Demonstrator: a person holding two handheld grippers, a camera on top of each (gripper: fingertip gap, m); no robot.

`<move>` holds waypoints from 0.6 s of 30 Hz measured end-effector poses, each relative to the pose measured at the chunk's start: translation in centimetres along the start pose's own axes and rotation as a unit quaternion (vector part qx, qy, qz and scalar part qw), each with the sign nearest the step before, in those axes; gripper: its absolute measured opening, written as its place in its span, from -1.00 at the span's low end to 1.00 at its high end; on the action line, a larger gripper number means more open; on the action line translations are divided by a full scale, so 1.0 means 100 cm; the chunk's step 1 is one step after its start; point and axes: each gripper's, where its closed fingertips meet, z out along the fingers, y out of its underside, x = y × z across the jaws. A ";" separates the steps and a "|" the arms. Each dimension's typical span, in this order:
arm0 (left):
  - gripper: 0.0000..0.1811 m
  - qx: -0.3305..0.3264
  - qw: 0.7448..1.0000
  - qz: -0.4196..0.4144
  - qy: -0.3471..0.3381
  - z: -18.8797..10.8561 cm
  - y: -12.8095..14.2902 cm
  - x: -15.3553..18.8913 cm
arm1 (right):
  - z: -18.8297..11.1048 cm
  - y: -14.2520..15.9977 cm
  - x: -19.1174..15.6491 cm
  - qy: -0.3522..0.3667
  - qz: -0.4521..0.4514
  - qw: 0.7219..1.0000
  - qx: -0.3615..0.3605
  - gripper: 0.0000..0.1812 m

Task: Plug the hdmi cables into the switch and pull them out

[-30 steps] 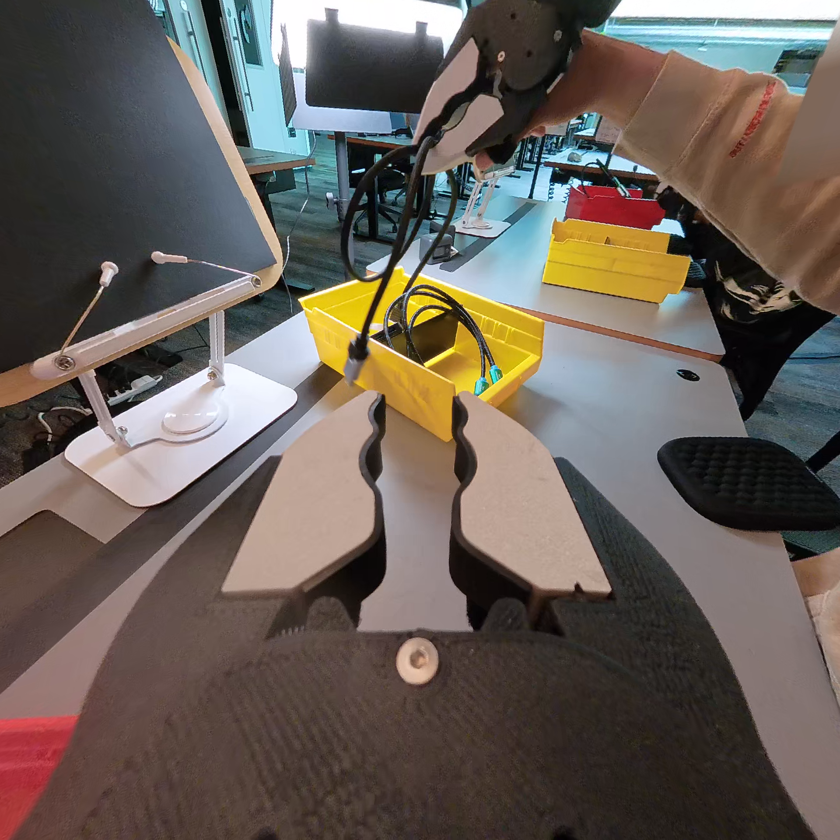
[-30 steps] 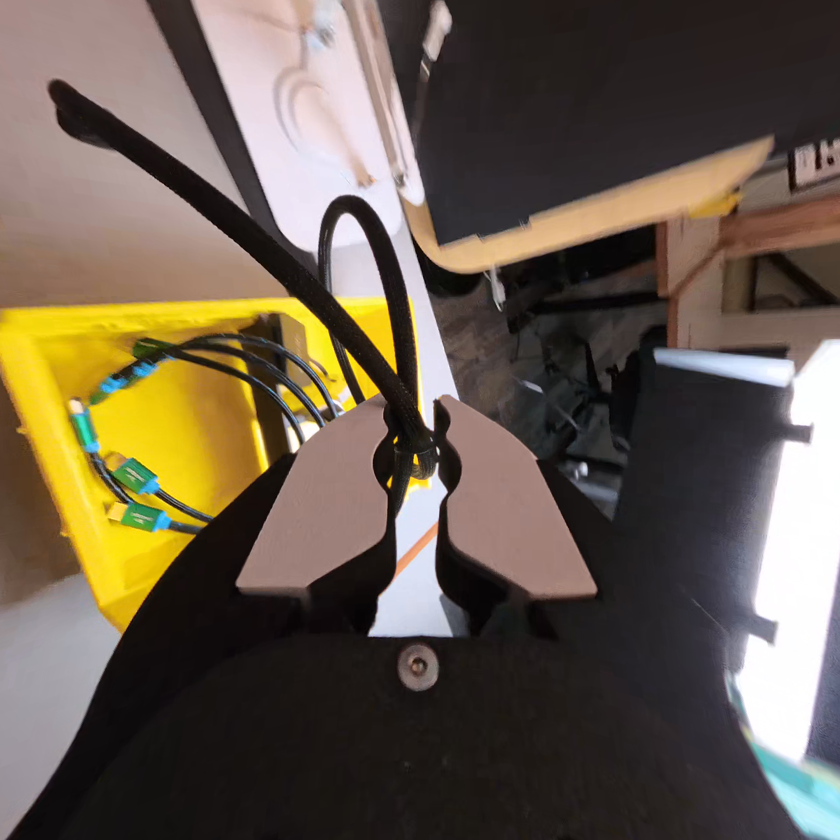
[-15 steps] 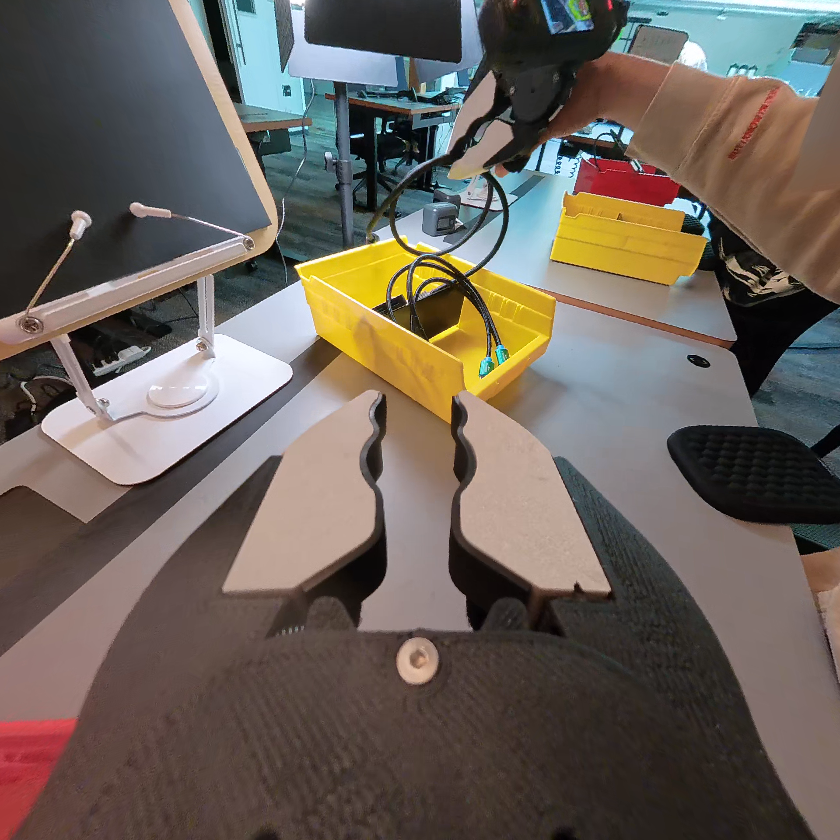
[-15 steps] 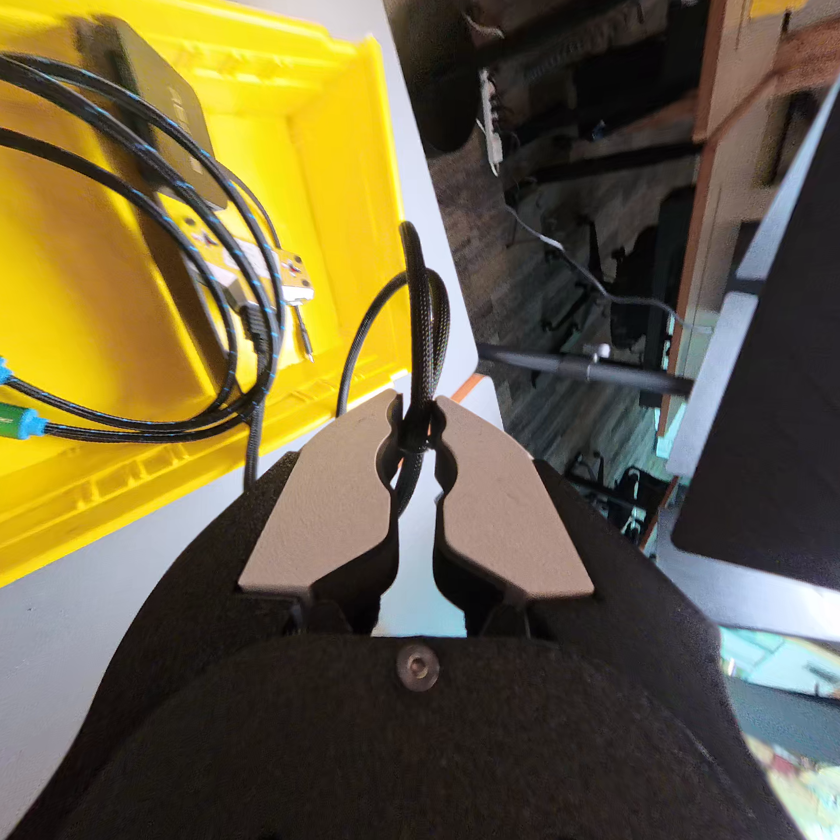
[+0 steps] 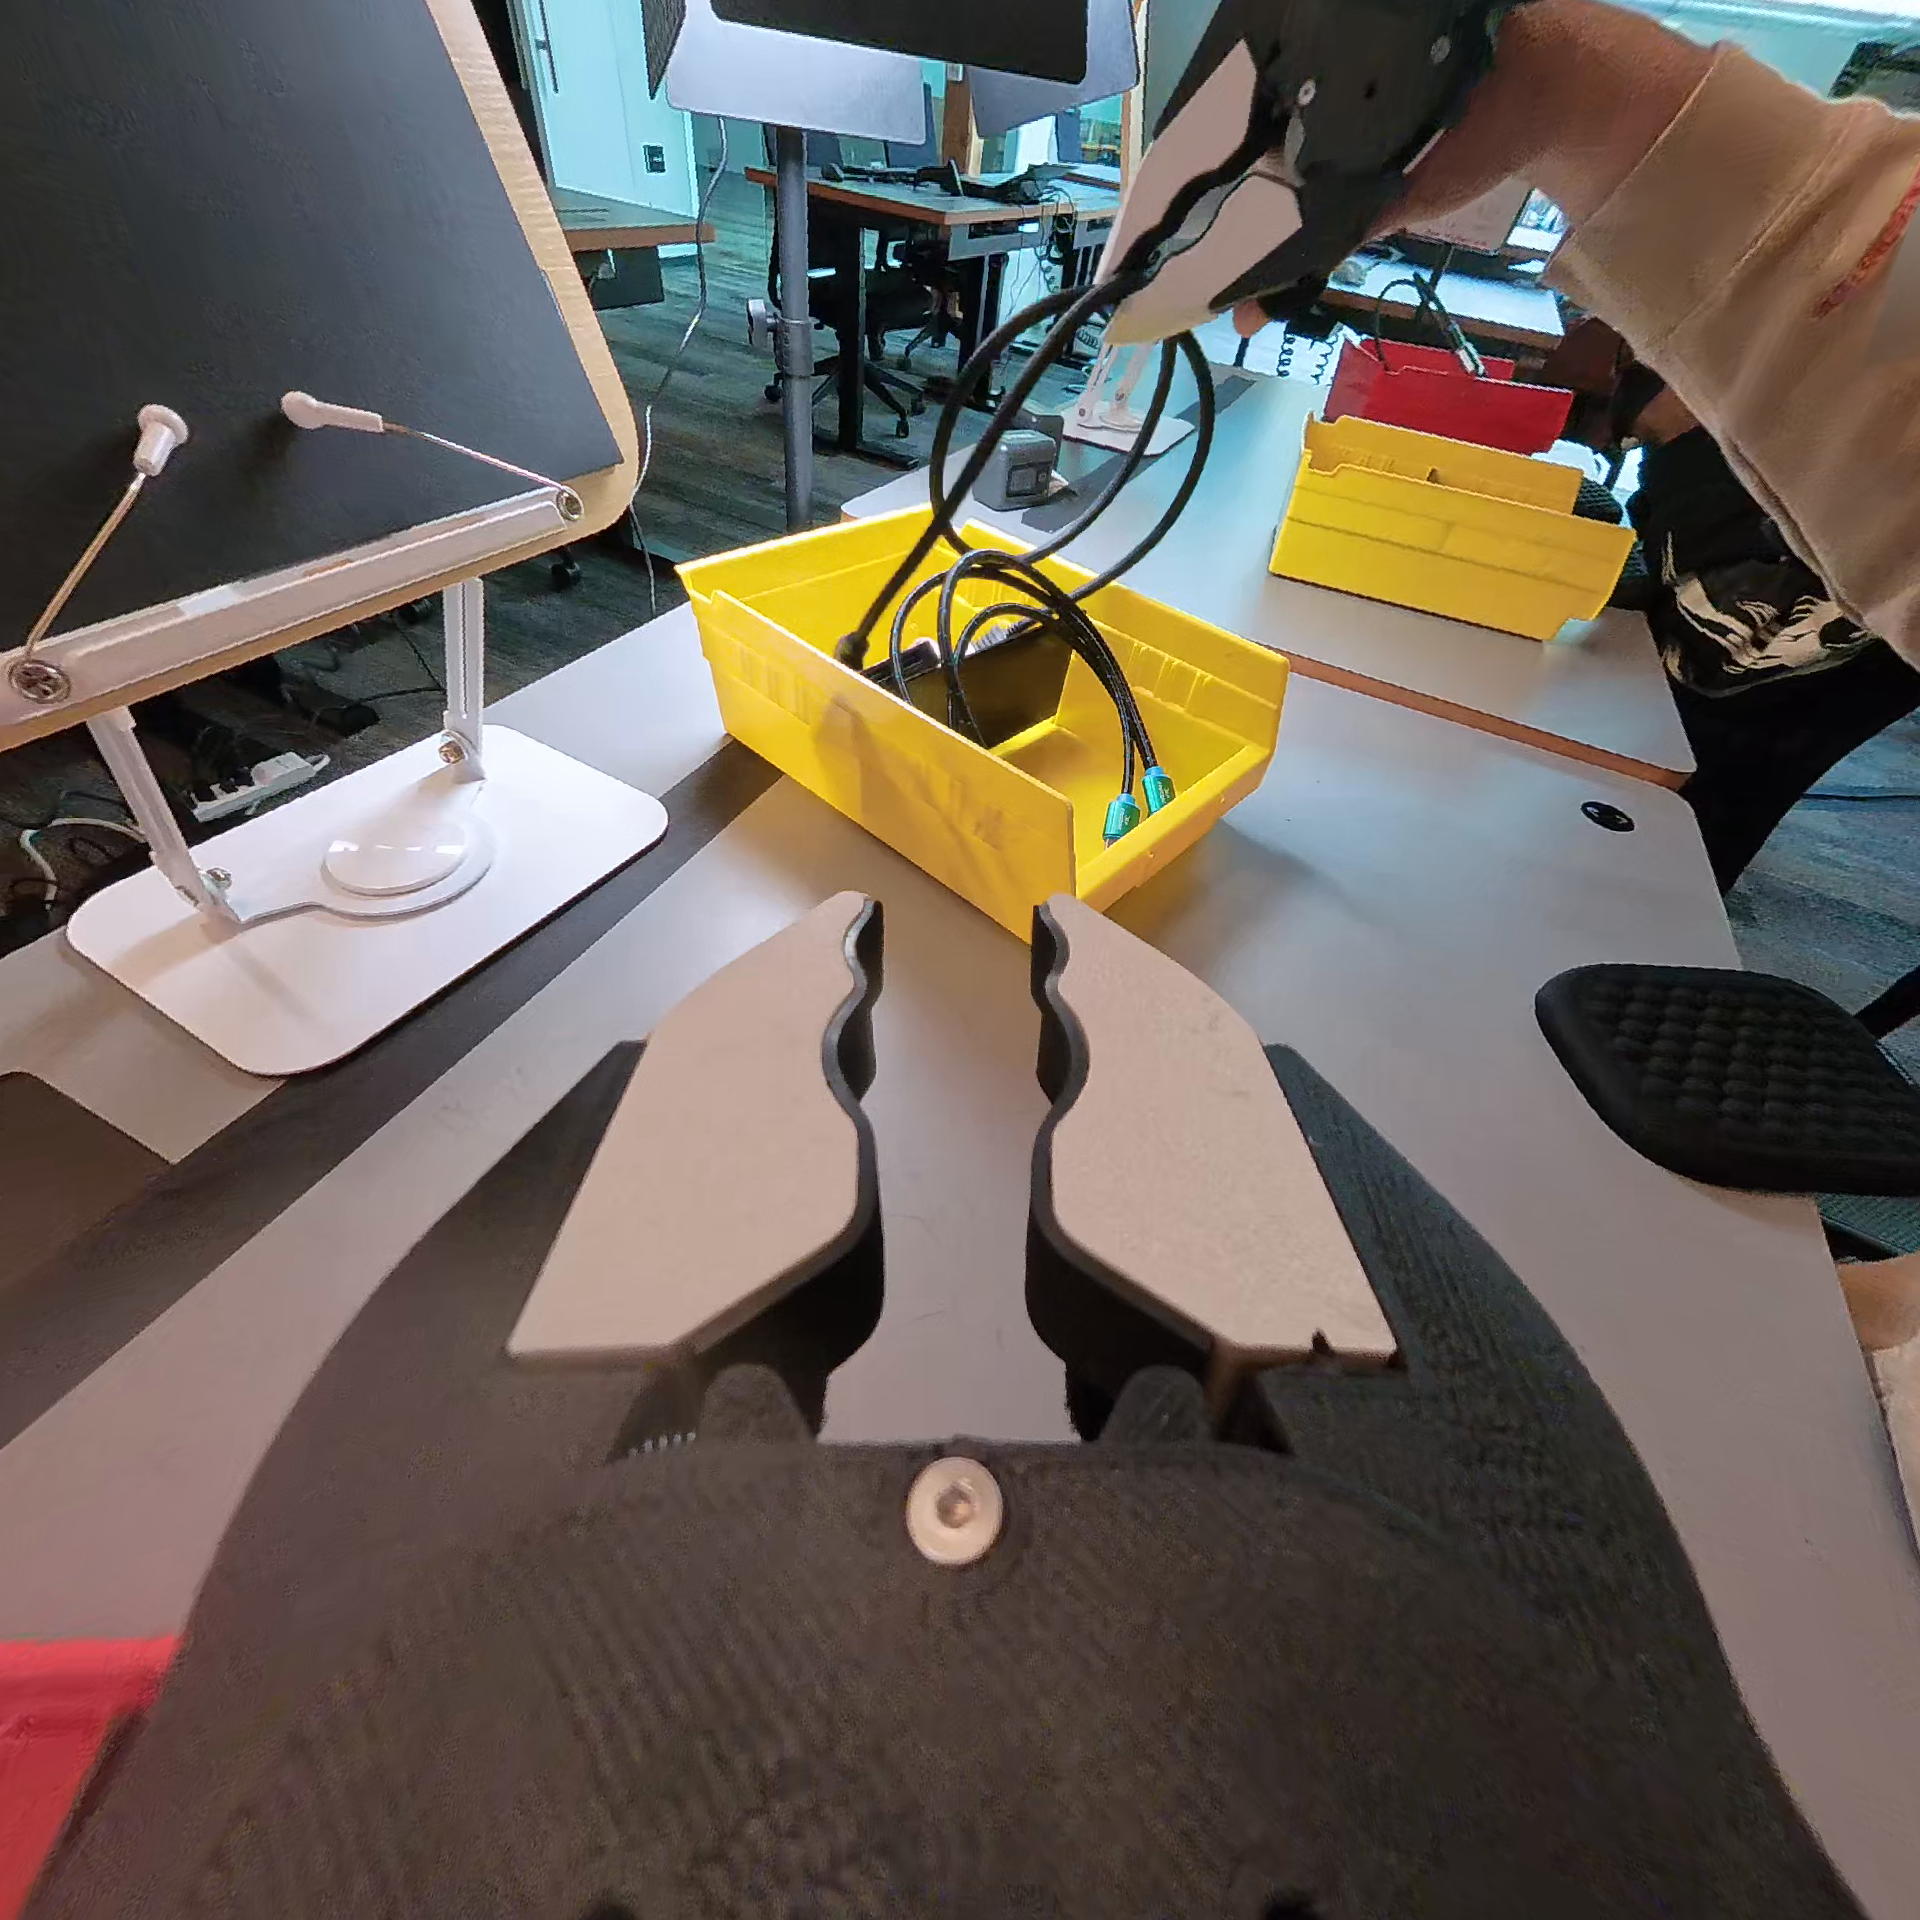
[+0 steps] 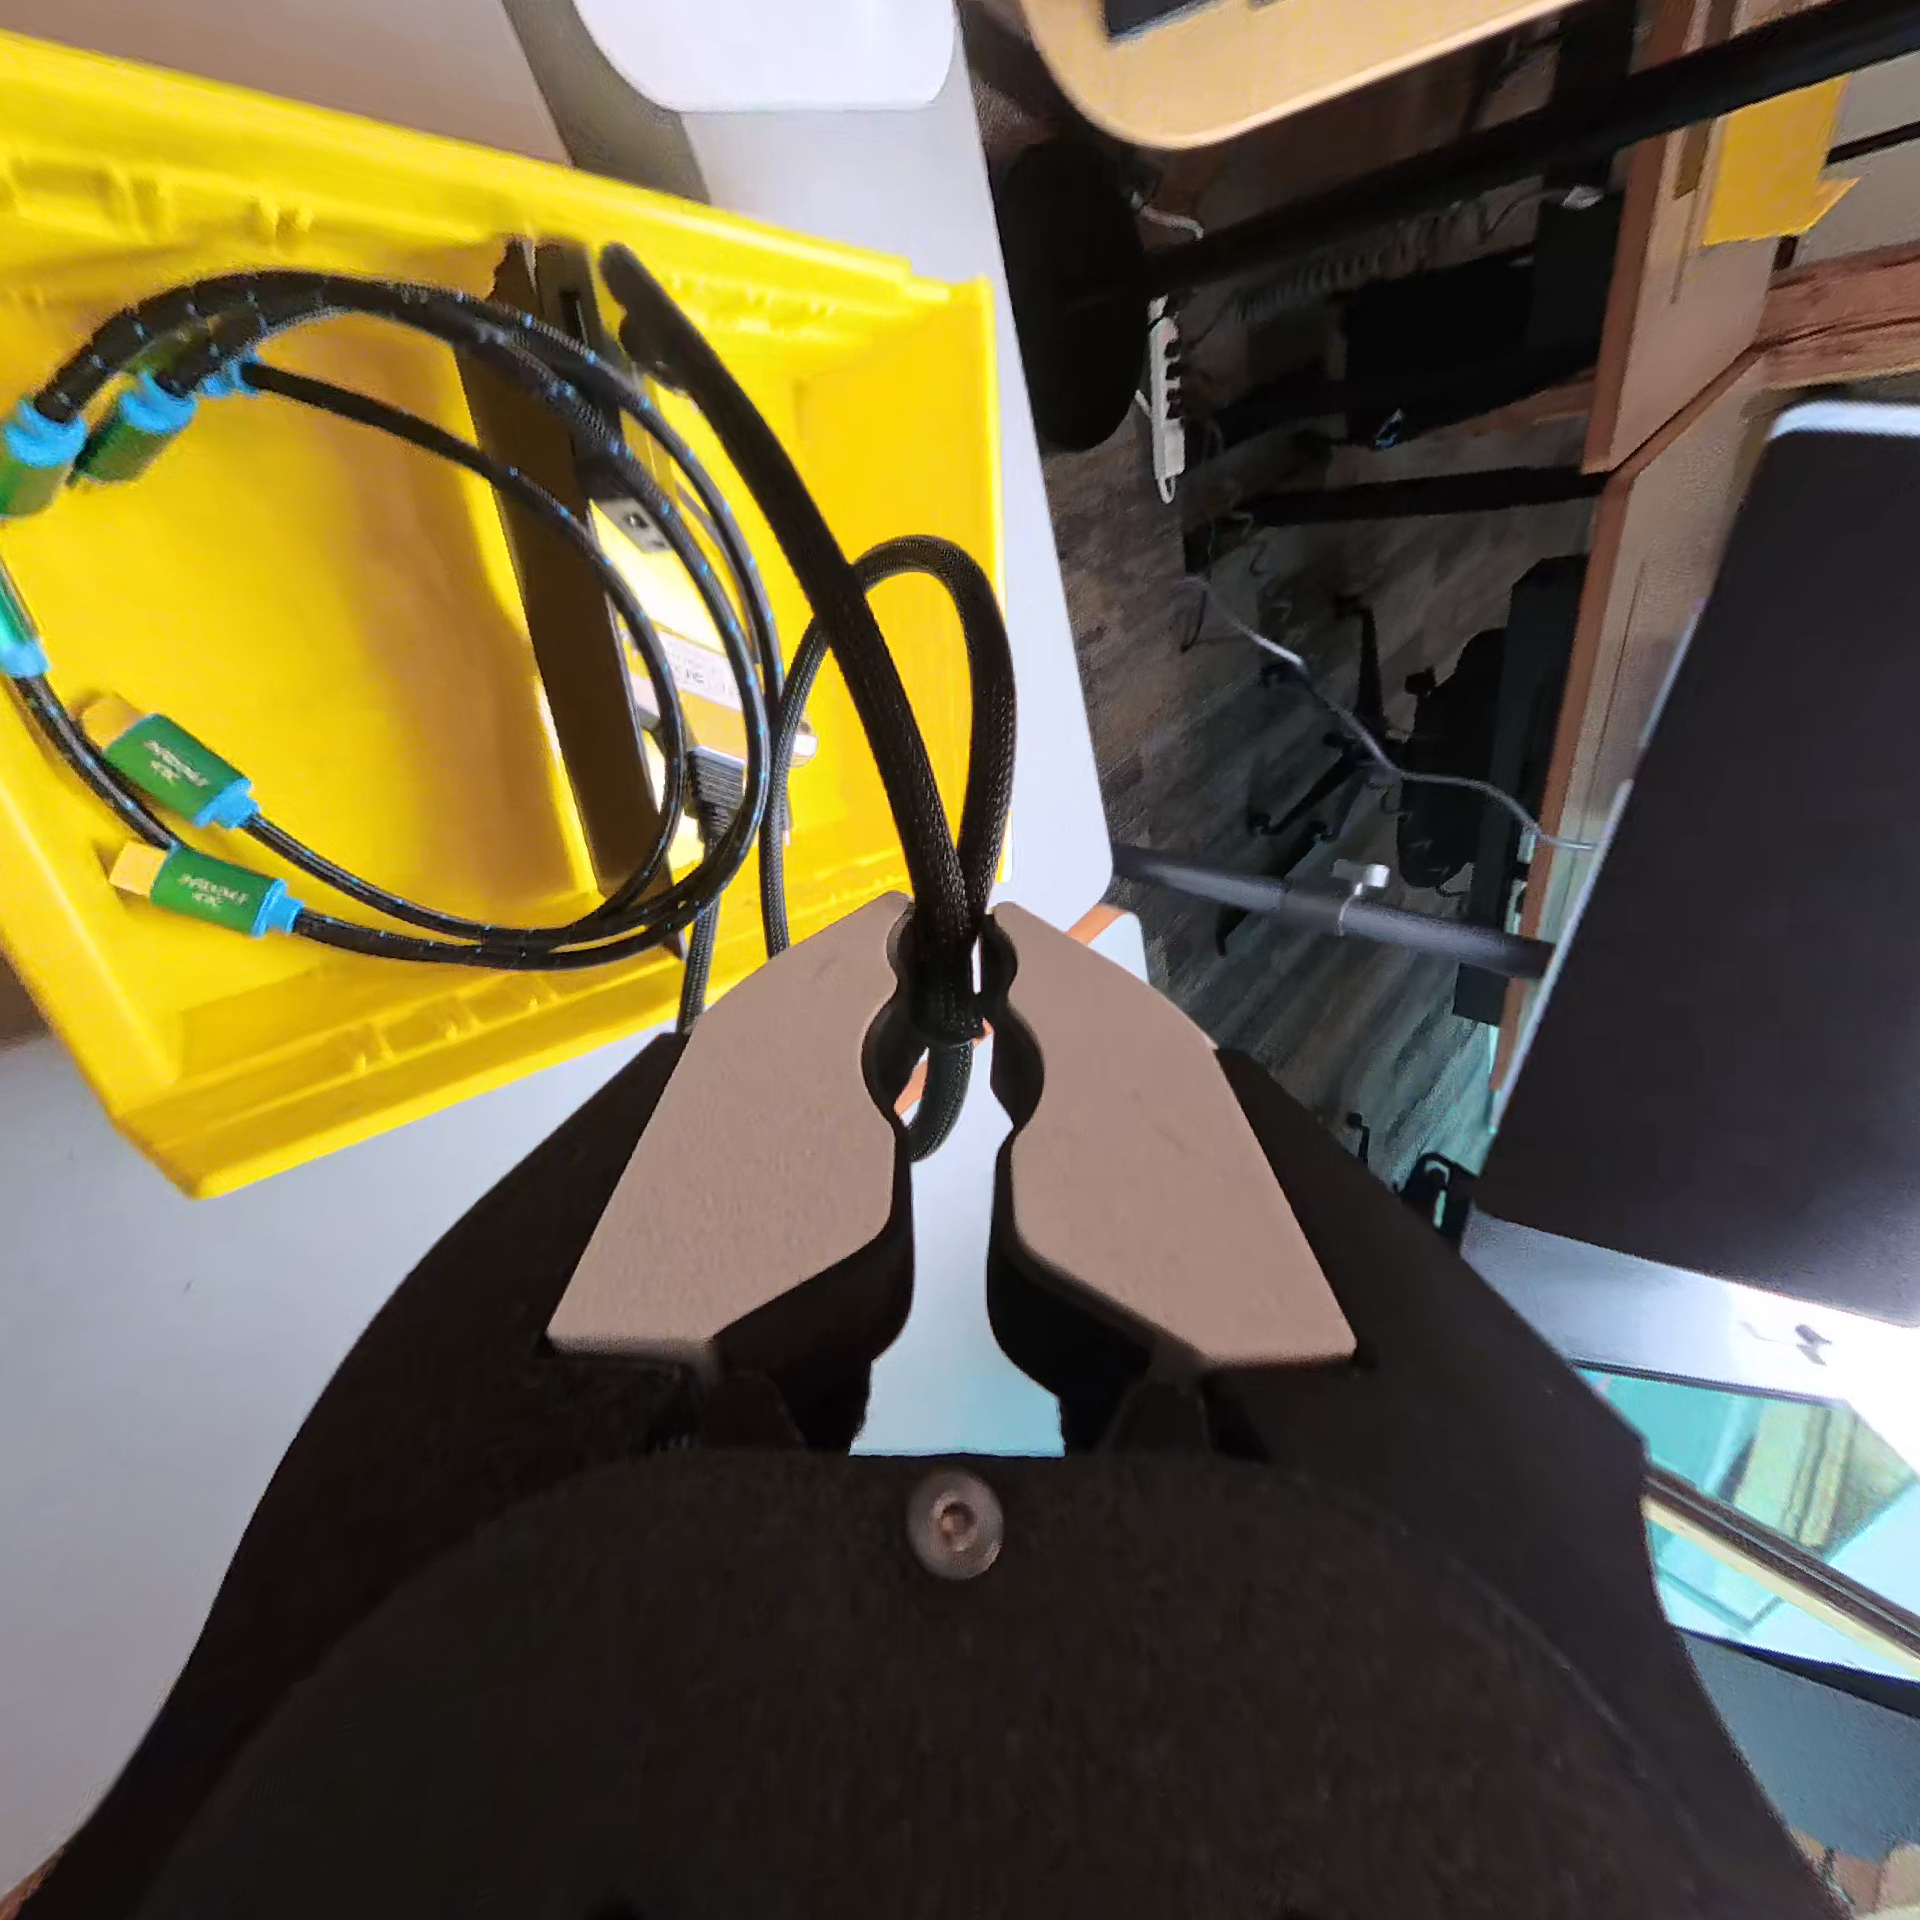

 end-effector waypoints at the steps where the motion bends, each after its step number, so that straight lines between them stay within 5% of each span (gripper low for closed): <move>1: -0.70 0.000 1.000 0.001 0.001 0.001 0.000 0.001 | 0.003 0.003 -0.001 0.003 -0.001 1.000 -0.004 -0.89; 18: -0.69 -0.026 1.000 0.006 -0.014 -0.002 0.009 -0.007 | 0.157 -0.039 -0.001 -0.023 -0.073 0.990 -0.121 -0.89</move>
